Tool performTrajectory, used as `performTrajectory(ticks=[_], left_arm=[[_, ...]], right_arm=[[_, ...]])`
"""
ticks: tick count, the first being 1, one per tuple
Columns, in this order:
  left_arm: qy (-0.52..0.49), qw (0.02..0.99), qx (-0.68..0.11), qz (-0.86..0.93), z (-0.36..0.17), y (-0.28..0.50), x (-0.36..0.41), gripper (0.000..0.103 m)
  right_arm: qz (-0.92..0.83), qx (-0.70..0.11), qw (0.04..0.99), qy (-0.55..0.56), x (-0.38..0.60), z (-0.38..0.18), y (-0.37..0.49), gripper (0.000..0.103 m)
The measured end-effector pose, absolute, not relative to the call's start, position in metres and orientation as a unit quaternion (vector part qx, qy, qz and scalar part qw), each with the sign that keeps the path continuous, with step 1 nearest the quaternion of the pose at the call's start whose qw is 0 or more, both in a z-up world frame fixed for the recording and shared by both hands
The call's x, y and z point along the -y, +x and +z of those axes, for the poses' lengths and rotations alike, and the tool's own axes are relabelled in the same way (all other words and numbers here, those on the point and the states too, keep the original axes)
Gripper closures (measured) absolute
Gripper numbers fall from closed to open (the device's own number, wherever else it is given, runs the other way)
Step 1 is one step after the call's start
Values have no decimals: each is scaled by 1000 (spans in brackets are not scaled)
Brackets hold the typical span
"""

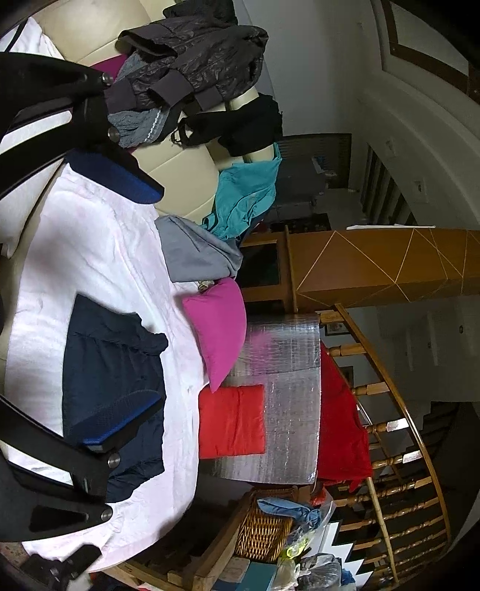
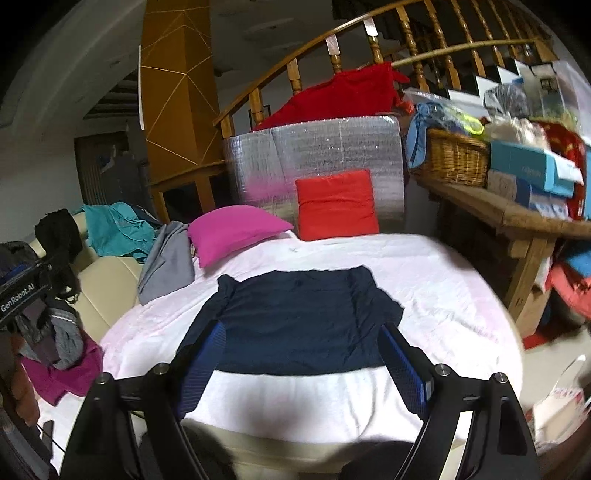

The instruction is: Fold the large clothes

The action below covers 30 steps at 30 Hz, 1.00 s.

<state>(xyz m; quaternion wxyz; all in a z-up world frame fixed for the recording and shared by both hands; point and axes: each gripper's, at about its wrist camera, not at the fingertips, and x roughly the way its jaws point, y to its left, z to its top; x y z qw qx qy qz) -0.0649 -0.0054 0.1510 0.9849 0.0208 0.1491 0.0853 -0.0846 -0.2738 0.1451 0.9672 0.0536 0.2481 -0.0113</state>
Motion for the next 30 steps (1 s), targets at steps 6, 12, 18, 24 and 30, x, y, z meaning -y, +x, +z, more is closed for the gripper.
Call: performTrajectory(ticks=[6,12,18,24,30], left_arm=[[22,987,-140,80,156,-72,6,1],[21,987,-137,80,159,-74,6,1],[24,988,-133,79,161,-77,8,1],[24,988,-133,77,160,-79,9,1],[24,988,-134,76,161,-81,9,1]], right_arm=[[-8,-246,967,57,264,142,-86,16],[-7,-239,969,56,263,148,-87,16],[-7,-235,970,58,264,152,-88,16],[-6,-237,970,56,260,152,-88,16],[-4,-236,970,58,260,152,-88,16]])
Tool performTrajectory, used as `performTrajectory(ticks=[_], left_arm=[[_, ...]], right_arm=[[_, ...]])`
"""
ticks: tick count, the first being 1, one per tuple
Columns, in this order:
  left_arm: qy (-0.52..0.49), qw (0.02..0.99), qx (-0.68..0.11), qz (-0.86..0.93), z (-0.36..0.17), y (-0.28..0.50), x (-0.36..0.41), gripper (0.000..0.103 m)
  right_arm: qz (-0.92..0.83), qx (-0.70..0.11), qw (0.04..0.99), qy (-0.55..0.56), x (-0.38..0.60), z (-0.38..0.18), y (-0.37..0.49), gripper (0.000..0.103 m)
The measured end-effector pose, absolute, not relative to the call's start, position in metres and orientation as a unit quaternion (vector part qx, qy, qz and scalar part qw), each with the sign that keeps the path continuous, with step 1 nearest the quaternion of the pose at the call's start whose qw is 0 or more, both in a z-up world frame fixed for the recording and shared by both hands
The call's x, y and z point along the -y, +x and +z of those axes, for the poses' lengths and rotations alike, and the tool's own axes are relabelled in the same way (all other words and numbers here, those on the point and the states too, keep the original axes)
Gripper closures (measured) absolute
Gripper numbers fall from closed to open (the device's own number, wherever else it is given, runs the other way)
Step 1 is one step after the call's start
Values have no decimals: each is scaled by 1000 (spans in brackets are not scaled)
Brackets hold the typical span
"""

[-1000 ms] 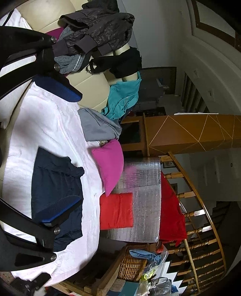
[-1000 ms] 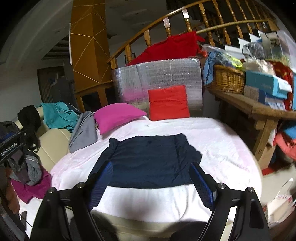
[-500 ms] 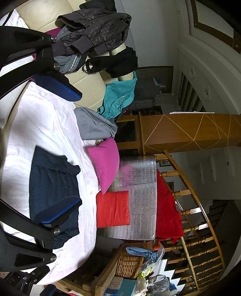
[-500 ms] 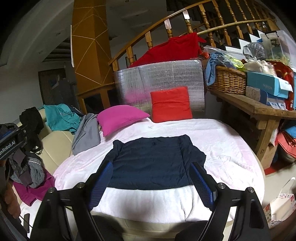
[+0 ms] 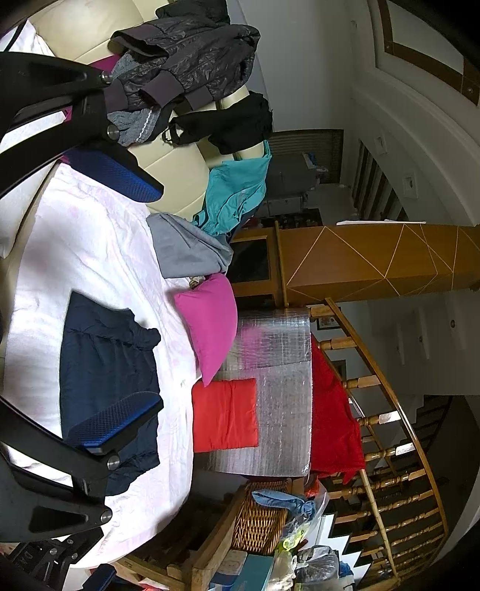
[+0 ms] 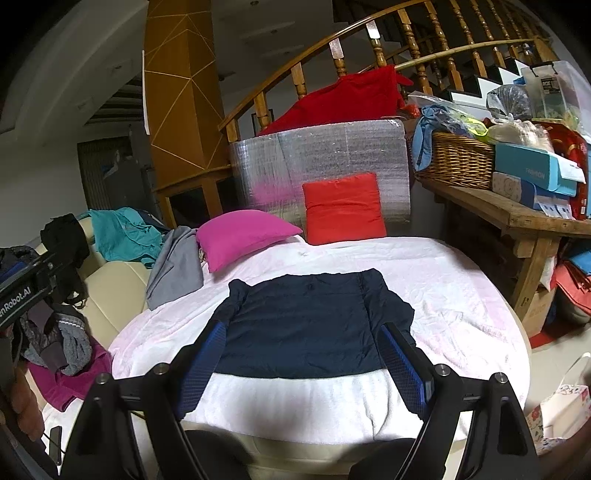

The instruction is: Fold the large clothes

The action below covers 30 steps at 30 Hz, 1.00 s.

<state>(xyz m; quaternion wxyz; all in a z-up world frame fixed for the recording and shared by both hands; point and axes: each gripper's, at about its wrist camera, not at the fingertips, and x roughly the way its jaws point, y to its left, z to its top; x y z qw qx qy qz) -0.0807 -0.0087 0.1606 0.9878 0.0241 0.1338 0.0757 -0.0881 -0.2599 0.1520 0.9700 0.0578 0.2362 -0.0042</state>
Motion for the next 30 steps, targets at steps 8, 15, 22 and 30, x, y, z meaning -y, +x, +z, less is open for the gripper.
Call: performTrajectory(ticks=[8,15,22,30], left_arm=[[23,988,-134,73,160,-82,9,1],[25,988,-138,70,158,-82,8,1],[26,987,-140,69,157,-81,6,1],[26,987,-142,65,157,-80,4,1]], right_arm=[[-6,-234,970,62,261,152,-90,16],[-6,-237,969,64,260,150,-89,16],[-6,-237,969,64,262,150,-89,16],[-8,-237,969,64,260,152,-90,16]])
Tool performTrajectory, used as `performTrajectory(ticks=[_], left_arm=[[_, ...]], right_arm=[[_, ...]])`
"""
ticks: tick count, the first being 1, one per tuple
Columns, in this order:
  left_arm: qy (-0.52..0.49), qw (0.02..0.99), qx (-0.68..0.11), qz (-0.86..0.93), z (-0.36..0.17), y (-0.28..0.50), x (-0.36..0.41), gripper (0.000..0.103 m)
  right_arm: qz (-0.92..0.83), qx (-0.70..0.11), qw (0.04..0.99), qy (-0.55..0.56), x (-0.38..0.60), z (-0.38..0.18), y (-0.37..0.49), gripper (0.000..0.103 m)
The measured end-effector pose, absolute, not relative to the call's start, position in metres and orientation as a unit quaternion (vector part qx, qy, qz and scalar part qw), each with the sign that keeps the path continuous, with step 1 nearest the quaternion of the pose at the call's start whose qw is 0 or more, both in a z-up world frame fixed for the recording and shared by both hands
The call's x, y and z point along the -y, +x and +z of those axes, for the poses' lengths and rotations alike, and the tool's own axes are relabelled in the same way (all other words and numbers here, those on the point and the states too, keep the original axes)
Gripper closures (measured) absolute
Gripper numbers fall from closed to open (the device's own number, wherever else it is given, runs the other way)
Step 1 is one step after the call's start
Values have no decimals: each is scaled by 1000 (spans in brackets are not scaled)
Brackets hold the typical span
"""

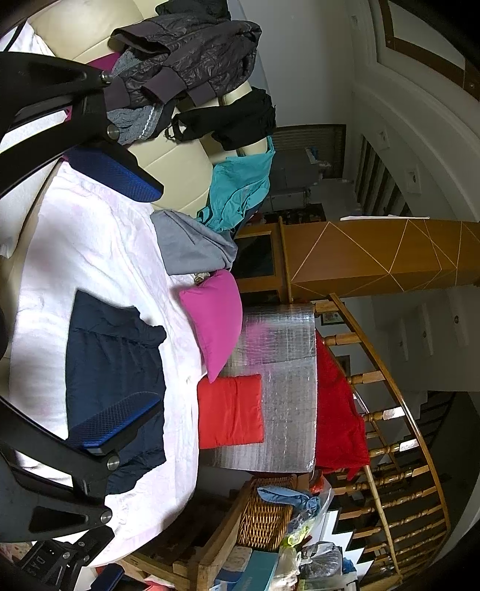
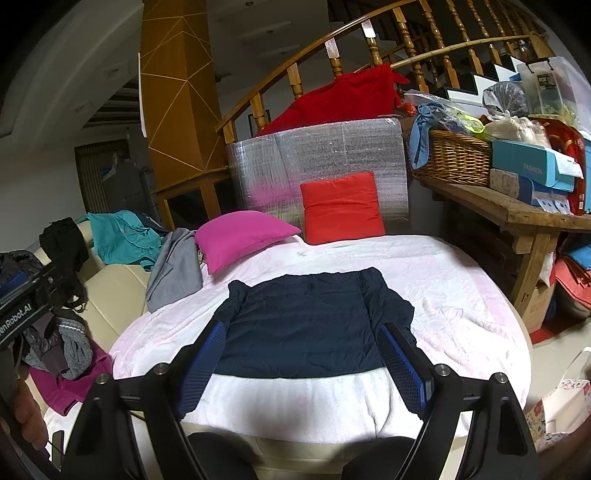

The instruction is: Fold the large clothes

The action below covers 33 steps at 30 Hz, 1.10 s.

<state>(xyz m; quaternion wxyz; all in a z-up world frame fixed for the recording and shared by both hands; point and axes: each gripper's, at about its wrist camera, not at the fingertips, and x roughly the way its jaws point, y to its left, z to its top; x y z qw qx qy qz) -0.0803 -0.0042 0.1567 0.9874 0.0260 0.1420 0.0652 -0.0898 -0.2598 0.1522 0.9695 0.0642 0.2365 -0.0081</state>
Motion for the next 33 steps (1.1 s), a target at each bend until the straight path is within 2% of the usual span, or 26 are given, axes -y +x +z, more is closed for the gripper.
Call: performTrajectory(ticks=[14,33], left_arm=[[23,988,-142,58,158,-76,3,1],[26,989,-146,24,143,-27,20,1]], right_arm=[[-9,-236,970,63,254,156,-82,16],[-16,-271,960,61,256,136,-26,16]])
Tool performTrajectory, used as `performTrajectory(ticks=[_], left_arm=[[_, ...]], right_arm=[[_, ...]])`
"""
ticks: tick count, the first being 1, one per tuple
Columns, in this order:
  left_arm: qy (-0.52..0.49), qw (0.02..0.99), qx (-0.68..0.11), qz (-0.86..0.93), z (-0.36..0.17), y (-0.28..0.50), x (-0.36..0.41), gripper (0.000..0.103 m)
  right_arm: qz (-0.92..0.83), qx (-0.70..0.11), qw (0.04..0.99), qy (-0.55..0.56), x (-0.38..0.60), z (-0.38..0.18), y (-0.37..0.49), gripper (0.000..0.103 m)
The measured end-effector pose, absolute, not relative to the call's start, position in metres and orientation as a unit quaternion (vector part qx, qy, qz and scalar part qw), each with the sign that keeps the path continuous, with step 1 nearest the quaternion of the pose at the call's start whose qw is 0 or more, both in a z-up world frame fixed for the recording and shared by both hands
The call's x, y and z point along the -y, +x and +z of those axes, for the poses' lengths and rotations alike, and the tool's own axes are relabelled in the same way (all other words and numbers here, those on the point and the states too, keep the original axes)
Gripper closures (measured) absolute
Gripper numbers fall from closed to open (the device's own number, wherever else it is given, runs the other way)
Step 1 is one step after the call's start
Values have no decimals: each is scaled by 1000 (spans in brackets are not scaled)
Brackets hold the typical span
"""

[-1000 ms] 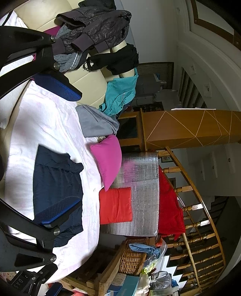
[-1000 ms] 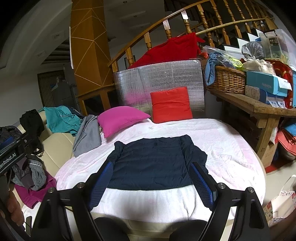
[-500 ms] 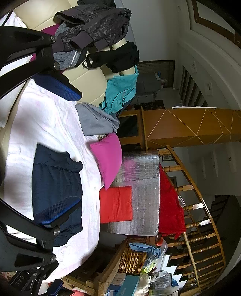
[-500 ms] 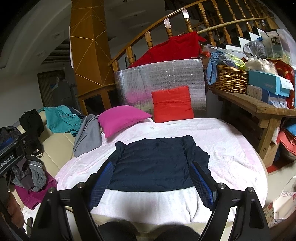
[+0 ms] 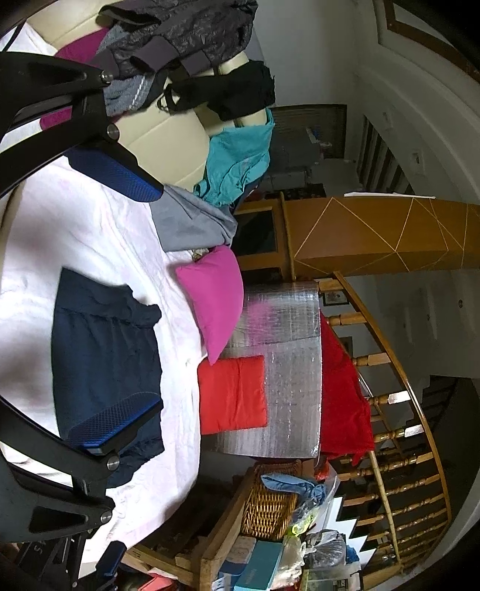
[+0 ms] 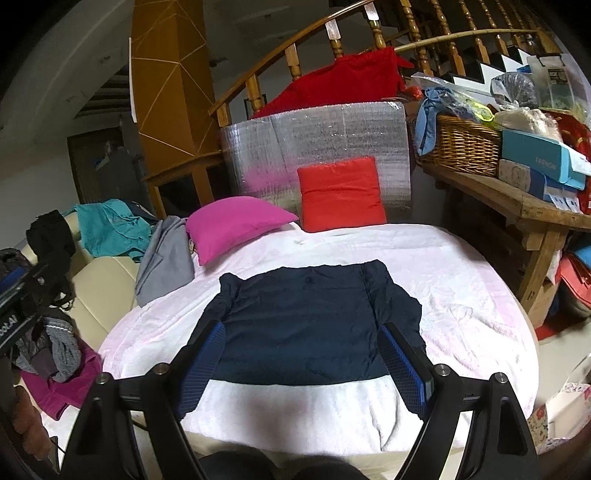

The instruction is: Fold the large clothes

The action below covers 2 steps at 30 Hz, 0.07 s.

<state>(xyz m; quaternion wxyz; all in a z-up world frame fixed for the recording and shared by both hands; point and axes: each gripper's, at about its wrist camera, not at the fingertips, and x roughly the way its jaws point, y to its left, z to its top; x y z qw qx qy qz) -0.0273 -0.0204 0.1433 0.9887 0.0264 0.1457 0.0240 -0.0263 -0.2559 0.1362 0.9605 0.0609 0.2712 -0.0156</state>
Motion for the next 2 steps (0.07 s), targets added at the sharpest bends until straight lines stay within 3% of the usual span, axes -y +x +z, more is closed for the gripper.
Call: performTrajectory(ticks=[2], left_arm=[[19,988,-153,19,138,-15,19,1]], right_arm=[[-16,-275,960,59,259,133,-17,16]])
